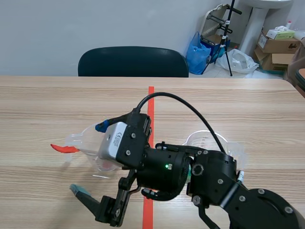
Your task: Do the redox reaction experiment
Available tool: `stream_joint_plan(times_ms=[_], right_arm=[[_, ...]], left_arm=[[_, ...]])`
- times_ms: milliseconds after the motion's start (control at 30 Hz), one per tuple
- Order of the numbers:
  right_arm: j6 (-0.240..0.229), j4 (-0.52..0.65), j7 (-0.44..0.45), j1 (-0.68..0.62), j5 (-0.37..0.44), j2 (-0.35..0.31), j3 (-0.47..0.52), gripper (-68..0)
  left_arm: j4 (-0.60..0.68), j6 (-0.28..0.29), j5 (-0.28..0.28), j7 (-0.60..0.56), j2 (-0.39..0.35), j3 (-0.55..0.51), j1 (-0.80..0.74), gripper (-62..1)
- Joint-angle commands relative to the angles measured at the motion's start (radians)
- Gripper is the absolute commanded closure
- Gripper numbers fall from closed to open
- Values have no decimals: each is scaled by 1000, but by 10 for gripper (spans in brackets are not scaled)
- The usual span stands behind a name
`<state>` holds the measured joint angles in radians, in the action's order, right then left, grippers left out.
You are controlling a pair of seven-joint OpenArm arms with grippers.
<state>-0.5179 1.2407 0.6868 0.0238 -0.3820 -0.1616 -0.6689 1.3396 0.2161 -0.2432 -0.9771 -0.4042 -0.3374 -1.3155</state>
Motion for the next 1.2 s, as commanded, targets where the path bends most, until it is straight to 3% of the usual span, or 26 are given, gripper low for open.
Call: stream_joint_plan(times_ms=[0,133,267,500,600,700,900,1167], right_arm=[[5,67,27,-3,17,-33,0,-679],[16,180,-1,-56,86,-118,0,-679],[72,280,-77,-113,222,-190,22,-679],[104,437,-176,-237,377,-267,162,-679],[112,502,-214,-304,429,-283,236,-679],[152,569,-247,-381,458,-291,308,-679],[190,698,-315,-522,492,-301,444,-679],[190,824,-350,-681,603,-301,642,-679]], left_arm=[[40,-10,6,-23,50,-16,0,-623],[95,-44,121,-16,148,-26,22,-623],[148,-50,235,-19,251,-26,22,-623],[209,-65,404,-21,396,-26,22,-623],[213,-109,409,-21,412,-26,22,-623],[213,-163,399,-16,415,-42,25,-623],[213,-169,360,32,472,-226,132,-623],[216,-170,355,64,409,-241,153,-623]])
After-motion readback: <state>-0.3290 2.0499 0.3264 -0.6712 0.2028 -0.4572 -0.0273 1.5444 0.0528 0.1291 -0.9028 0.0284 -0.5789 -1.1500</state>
